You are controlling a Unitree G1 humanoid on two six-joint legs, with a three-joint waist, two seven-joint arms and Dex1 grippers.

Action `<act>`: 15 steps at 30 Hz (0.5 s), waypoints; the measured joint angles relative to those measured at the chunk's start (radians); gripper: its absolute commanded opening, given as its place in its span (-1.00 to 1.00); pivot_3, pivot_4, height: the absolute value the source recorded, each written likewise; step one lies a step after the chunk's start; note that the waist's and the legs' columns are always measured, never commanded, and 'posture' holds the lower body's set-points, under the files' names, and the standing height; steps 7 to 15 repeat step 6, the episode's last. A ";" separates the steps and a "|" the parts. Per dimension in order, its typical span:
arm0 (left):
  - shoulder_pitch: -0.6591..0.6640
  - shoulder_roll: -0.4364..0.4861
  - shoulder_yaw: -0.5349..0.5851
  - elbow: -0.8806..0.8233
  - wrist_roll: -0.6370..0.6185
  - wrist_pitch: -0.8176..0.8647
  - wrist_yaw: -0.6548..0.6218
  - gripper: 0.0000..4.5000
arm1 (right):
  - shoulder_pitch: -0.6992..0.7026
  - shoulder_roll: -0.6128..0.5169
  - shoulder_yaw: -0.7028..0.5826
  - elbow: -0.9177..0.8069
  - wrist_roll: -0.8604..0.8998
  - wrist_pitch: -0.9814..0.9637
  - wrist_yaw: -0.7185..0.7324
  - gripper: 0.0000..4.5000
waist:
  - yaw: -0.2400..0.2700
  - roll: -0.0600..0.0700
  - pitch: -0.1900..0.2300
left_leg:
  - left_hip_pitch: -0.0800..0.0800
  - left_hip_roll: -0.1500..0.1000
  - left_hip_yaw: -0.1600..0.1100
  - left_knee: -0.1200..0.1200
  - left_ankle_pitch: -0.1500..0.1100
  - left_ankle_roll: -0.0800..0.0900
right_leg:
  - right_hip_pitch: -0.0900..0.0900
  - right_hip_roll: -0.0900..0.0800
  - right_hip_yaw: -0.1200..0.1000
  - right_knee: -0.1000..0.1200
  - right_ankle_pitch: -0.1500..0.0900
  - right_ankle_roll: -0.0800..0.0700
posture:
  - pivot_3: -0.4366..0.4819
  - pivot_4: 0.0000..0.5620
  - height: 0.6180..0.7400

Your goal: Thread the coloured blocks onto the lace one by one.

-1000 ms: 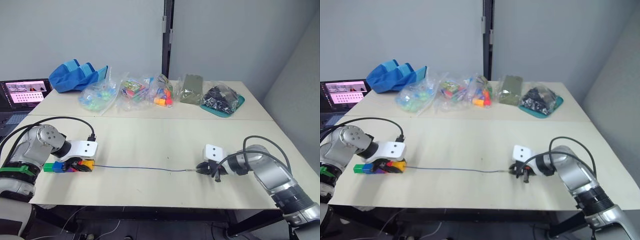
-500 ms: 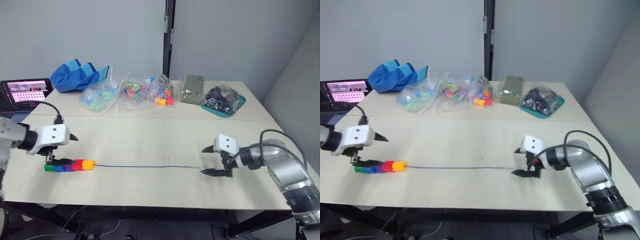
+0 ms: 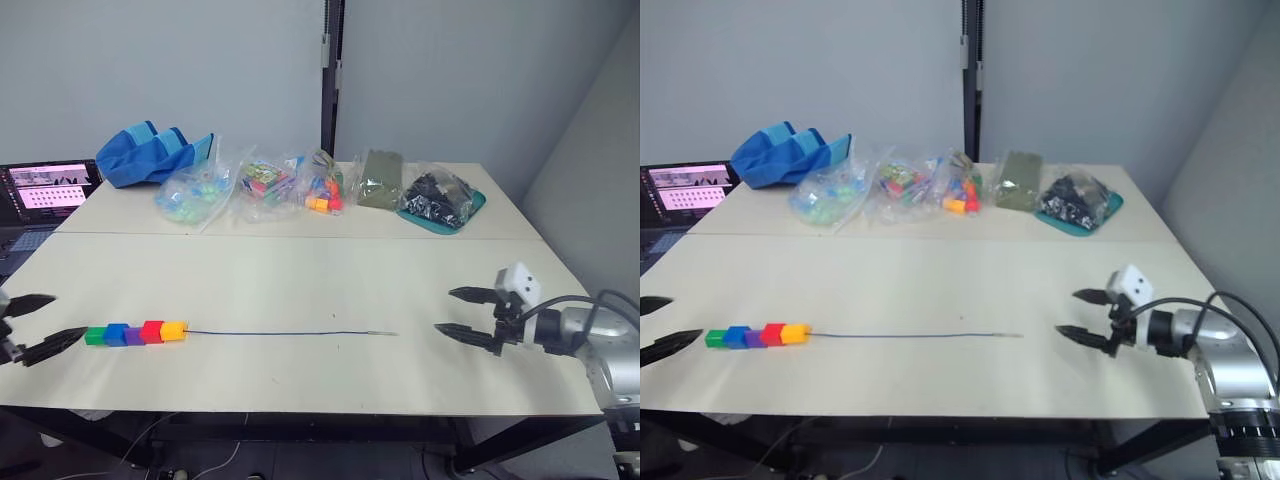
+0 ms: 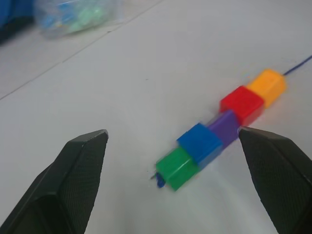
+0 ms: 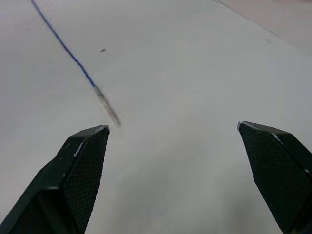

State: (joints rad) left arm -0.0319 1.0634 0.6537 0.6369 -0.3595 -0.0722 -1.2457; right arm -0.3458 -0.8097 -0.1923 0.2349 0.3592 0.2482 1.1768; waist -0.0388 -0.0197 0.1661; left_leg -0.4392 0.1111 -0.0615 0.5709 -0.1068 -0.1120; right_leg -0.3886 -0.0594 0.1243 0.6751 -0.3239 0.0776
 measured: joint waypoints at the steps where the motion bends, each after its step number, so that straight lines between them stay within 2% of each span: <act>1: 0.013 -0.015 0.001 0.012 0.000 -0.012 0.005 1.00 | 0.000 0.000 -0.010 0.030 0.000 -0.013 -0.001 0.98 | -0.001 0.000 0.000 | 0.000 0.000 0.000 0.000 0.000 0.000 | 0.000 0.000 0.000 0.000 0.000 0.000 | -0.05 -0.47 1.00; 6: 0.062 -0.047 0.002 -0.007 -0.005 -0.010 0.041 1.00 | -0.050 -0.002 -0.014 0.185 -0.013 -0.128 0.010 0.98 | 0.000 0.000 0.000 | 0.000 0.000 0.000 0.000 0.000 0.000 | 0.000 0.000 0.000 0.000 0.000 0.000 | -0.05 -0.47 1.00; 15: 0.062 -0.047 0.002 -0.007 -0.005 -0.010 0.041 1.00 | -0.050 -0.002 -0.014 0.185 -0.013 -0.128 0.010 0.98 | 0.000 0.000 0.000 | 0.000 0.000 0.000 0.000 0.000 0.000 | 0.000 0.000 0.000 0.000 0.000 0.000 | -0.05 -0.47 1.00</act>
